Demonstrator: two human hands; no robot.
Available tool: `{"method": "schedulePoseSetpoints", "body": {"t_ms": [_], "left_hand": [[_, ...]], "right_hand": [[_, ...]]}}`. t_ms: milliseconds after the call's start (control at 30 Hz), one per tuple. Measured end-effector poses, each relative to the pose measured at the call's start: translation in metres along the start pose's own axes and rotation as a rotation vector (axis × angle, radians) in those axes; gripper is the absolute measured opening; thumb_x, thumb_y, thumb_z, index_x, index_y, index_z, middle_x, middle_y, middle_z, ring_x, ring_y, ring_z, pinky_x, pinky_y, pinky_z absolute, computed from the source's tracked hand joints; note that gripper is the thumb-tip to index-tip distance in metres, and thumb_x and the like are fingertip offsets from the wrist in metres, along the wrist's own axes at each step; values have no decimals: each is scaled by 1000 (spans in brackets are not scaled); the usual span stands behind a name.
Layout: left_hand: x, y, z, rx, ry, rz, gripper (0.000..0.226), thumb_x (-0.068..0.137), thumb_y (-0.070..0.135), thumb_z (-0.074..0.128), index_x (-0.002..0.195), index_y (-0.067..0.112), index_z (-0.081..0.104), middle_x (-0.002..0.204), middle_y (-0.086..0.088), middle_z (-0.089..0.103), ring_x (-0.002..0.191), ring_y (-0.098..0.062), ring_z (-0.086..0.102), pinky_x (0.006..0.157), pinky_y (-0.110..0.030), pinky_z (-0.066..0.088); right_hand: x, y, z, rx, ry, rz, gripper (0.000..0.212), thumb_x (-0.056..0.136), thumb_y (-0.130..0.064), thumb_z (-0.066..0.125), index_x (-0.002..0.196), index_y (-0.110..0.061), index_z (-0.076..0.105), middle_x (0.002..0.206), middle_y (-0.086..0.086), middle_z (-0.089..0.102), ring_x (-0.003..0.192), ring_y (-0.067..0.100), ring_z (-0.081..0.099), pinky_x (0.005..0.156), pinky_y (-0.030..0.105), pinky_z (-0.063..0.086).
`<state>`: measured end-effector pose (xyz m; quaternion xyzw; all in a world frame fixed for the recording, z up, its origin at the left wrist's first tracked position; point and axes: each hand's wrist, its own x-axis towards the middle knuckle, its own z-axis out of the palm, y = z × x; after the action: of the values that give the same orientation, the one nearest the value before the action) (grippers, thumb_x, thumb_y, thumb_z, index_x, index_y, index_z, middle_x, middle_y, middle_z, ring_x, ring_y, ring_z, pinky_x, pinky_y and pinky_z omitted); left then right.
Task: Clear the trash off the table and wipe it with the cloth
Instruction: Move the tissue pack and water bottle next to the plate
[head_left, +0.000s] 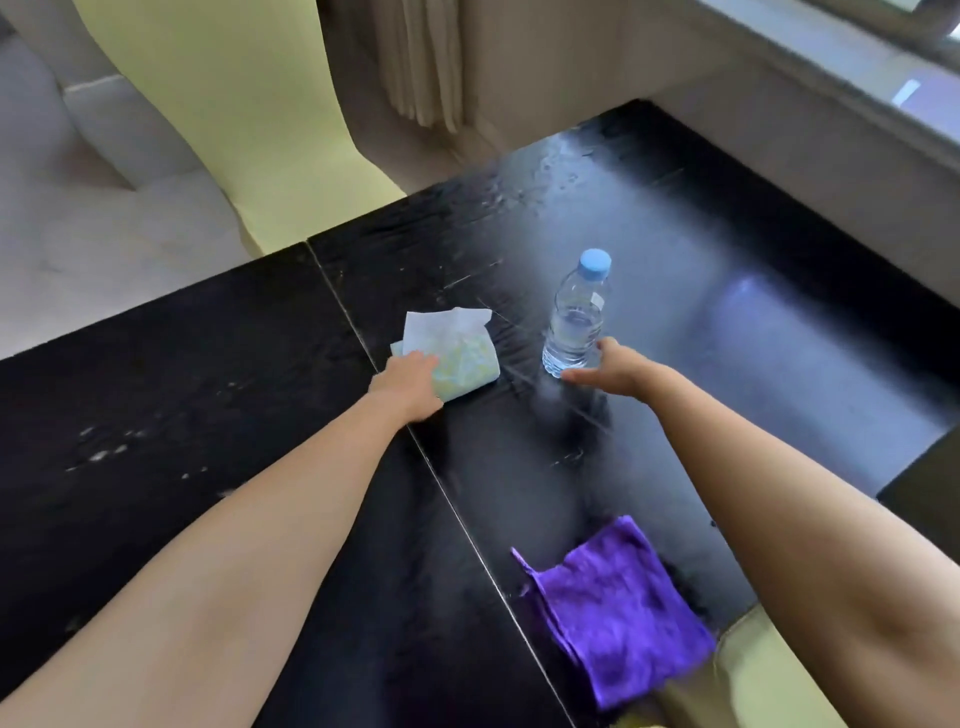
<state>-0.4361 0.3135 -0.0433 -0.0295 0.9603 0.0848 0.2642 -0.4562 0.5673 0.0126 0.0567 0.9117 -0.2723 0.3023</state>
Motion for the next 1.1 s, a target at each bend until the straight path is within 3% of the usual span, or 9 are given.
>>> {"method": "schedulePoseSetpoints", "body": {"t_ms": [133,200,267,367,533,767,867,967,1100], "left_hand": [[17,-2,23,-96,27,40,64,81,24,65,140,18,39,144,-4,35,135,-27,28,98,-50,44],[20,0,33,-176,130,45,53,82,12,62,132,13,46,138,-6,41,131,-26,34,96,-46,44],[23,1,37,-250,248,44,42,82,-1,55,123,10,52,129,-9,48,122,-29,41,89,-41,45],[26,0,39,-306,309,33,28,78,-5,49,101,9,56,108,-11,47,94,-29,45,72,-34,39],[22,-7,38,-332,367,1,17,76,-7,44,68,8,44,86,-13,50,74,-27,45,60,-37,37],[-9,-41,10,-346,442,14,20,80,-1,48,76,18,43,86,-1,45,80,-19,37,67,-33,35],[-34,-72,-2,-375,459,-44,11,85,3,51,87,8,61,96,-4,57,85,-19,45,72,-33,39],[-66,-105,-9,-406,497,-103,20,85,6,54,102,5,66,109,-12,65,97,-29,57,75,-33,45],[-113,-152,-14,-446,548,-190,13,84,8,60,93,1,66,108,-15,67,97,-31,60,79,-39,50]], "right_hand": [[30,12,9,289,134,-54,68,80,-21,72,136,-10,35,130,3,51,122,23,49,92,25,36],[42,18,17,373,183,-64,67,76,-22,74,132,-13,37,130,4,53,119,24,53,99,32,41],[50,22,24,432,229,-76,60,74,-22,75,123,-16,42,126,4,57,114,24,58,99,39,45],[56,22,29,467,285,-82,48,71,-25,77,104,-24,43,117,0,62,106,22,61,91,36,48],[53,16,34,436,294,-134,45,70,-26,75,104,-25,45,110,-4,62,99,20,62,80,29,44],[36,-8,47,428,236,-210,43,70,-24,74,103,-26,46,104,-8,61,95,16,62,77,26,42],[26,-31,56,390,203,-264,44,71,-24,74,107,-22,48,106,-5,61,95,18,61,78,28,43],[14,-60,68,341,166,-326,49,70,-24,74,113,-18,49,106,-4,62,95,20,62,80,30,46],[-6,-101,94,318,127,-408,49,68,-25,75,110,-20,50,108,-1,64,97,21,63,87,37,51]]}}
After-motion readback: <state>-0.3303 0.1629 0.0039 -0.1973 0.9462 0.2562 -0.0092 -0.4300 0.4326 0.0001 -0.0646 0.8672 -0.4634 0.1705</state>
